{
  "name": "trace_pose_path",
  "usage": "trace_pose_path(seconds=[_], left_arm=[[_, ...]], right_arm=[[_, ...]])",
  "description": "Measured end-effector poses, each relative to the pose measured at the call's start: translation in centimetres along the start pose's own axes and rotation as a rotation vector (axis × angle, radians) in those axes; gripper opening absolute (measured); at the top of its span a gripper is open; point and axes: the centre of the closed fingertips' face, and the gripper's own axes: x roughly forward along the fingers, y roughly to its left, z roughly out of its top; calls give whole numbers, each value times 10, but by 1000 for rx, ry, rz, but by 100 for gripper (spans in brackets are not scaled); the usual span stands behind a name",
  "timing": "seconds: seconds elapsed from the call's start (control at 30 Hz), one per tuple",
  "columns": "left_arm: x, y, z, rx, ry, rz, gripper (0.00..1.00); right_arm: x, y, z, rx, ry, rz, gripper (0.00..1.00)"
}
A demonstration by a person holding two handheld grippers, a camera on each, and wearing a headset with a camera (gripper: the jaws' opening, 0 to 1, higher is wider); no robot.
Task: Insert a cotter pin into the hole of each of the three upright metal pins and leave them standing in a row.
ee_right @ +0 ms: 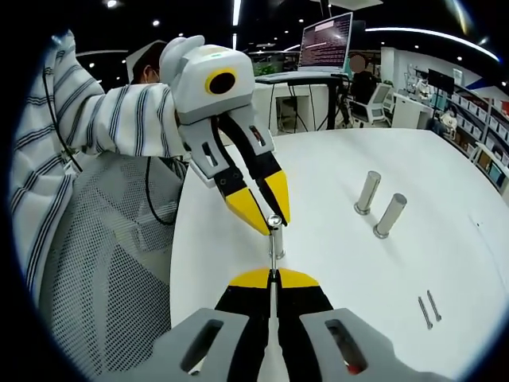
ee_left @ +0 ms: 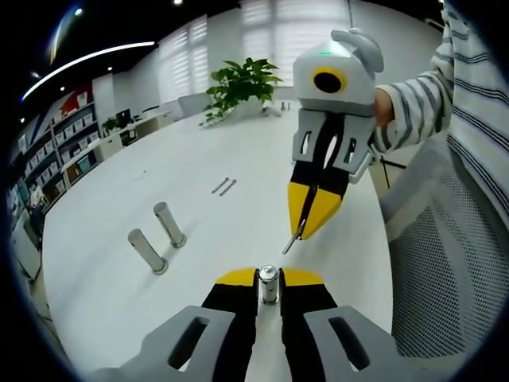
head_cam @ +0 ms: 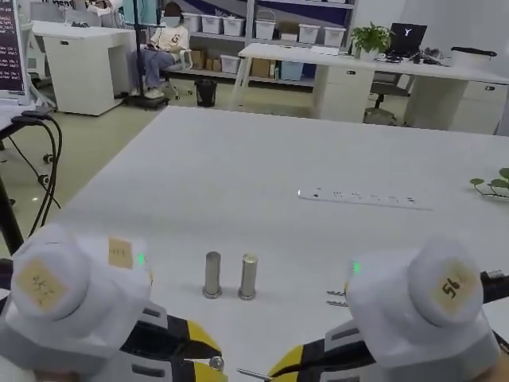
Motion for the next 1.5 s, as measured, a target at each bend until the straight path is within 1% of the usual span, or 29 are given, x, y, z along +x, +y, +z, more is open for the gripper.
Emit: trace_pose_path(seconds=[0.1, 0.2, 0.27, 0.5, 0.77, 0.87, 0.97, 1.2, 1.37, 1.5], left_arm=[[-1, -1, 0, -4, -1, -8, 6], [-2, -1, -3, -13, 13, -12, 6], [-3, -2, -2, -8, 8, -19, 6], [-4, -2, -3, -7, 5, -21, 5], [-2, -1, -4, -6, 4, -22, 5], [-1, -1, -5, -3, 8, -23, 5], [-1, -1, -6, 1, 12, -24, 5], [0, -1, -7, 13, 21, -27, 5], [0, 0, -7, 3, 21, -25, 5], [1, 0, -8, 9, 29, -24, 5]], right_arm=[[2, -1, 0, -7, 7, 7, 0], [5, -1, 1, -14, 15, 13, 0], [7, -2, 2, -19, 18, 17, 0], [12, -4, 4, -57, 41, 28, 0], [17, -4, 8, -75, 41, 41, 0], [18, -4, 7, -87, 51, 43, 0], [19, -4, 7, -90, 49, 49, 0], [22, -4, 8, -141, 60, 55, 0], [24, -4, 10, -148, 70, 60, 0], [25, -4, 10, -160, 73, 67, 0]])
